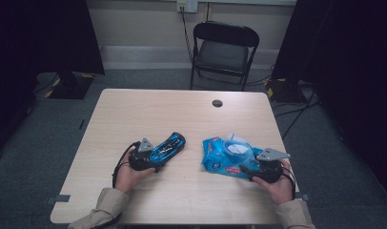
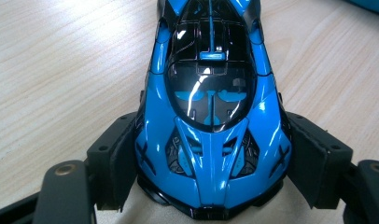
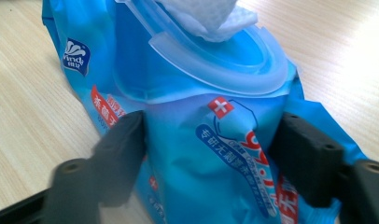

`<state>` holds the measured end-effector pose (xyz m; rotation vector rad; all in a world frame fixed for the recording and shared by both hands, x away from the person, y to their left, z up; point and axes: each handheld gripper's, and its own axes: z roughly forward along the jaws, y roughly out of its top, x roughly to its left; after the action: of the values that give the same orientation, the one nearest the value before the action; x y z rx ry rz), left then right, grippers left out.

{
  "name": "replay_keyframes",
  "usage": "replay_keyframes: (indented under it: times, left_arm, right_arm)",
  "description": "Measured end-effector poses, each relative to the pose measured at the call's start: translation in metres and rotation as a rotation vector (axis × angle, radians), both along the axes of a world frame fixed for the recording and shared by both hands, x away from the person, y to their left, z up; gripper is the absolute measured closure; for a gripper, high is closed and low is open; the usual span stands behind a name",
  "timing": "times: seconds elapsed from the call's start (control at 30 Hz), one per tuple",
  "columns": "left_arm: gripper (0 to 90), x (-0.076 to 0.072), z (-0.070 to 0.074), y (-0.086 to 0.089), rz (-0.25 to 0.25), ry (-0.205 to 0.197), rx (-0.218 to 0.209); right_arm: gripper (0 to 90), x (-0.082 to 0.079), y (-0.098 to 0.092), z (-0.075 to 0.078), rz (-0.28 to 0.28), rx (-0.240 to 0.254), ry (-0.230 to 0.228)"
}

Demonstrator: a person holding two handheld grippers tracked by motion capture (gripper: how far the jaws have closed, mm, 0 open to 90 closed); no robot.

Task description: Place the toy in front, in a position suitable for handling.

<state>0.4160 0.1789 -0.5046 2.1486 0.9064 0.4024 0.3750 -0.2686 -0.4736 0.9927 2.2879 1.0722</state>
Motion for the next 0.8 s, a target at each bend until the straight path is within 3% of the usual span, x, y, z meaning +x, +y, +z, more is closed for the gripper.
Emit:
replay_keyframes:
  times: [0.07,0.3,0.8]
  left_arm:
    - [25.5,0.0,-0.0001,0.0,0.0,0.0,-0.001]
    - [25.5,-0.0001,-0.0001,-0.0002,0.002,0.0,-0.001]
    - [25.5,-0.0002,0.0,-0.0006,0.006,0.0,0.0]
  right_arm:
    - [44.9,-0.0007,-0.0003,0.0007,-0.003,0.025,0.021]
    - [60.9,-0.0014,-0.001,0.0022,-0.038,0.067,0.059]
    - [74.7,0.0001,-0.003,0.0039,-0.147,0.089,0.046]
